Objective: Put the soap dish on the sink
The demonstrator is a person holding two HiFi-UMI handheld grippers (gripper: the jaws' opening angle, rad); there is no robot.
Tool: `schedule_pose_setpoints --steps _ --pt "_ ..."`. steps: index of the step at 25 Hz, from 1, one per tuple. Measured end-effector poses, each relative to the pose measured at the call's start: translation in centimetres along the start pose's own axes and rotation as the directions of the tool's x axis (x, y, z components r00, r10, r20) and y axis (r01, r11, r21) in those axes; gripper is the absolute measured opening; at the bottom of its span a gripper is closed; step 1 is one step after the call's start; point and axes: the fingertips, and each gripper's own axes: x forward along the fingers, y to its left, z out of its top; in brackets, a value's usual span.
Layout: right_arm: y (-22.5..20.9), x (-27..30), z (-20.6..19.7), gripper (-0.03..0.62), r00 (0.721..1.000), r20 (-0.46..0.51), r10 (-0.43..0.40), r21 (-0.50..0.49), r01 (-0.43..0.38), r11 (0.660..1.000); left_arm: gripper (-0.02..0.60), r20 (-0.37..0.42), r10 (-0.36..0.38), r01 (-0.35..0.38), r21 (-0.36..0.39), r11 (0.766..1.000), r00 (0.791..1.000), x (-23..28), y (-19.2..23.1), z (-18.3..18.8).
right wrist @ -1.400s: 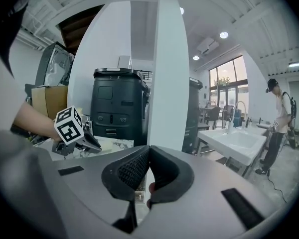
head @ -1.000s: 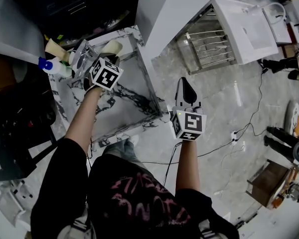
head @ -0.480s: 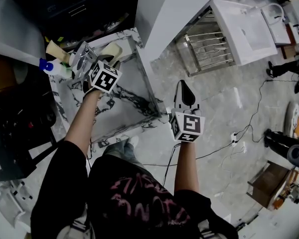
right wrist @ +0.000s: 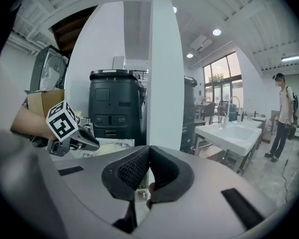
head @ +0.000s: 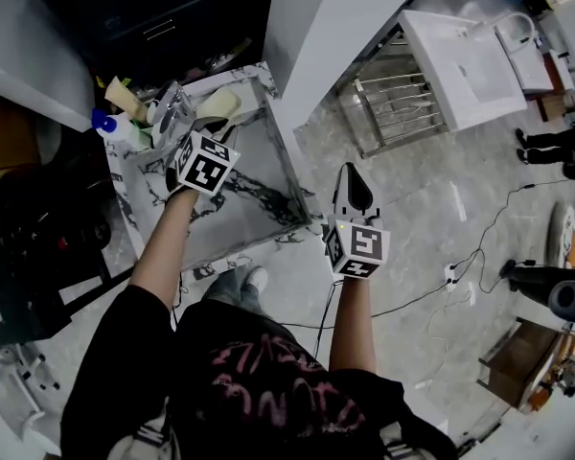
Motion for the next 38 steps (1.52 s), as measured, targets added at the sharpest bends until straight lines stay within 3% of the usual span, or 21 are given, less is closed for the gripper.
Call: schedule_pose_setpoints --steps 10,22,30,35,38 --pt "2.5 -4.1 1.0 0.014 0.999 0.037 0.021 -0.008 -0.021 1.0 0.027 0.085 0.035 -0.031 -0.047 0.998 0.996 -6.0 -1.4 0.4" --pt "5.0 -9.4 2.6 0.014 0.993 0.102 0.052 -0.007 -0.051 0.999 0.015 0.219 0.086 -0.072 -0.073 0.995 0.972 -14.9 -3.9 1.1" --pt "5.9 -12.5 3.9 0.013 0.988 0.138 0.072 -0.019 -0.07 0.997 0.015 0.328 0.141 -0.114 -0.099 0.989 0.934 -21.2 -5.6 2.3" --pt "6.2 -14.2 4.8 0.013 0.982 0.169 0.084 -0.01 -0.084 0.996 0.015 0.419 0.191 -0.162 -0.105 0.981 0.887 -25.6 -6.3 3.2" --pt "6.3 -15.1 5.1 0.013 0.98 0.182 0.082 -0.019 -0.08 0.997 0.015 0.441 0.209 -0.18 -0.107 0.978 0.873 -27.4 -6.6 3.1"
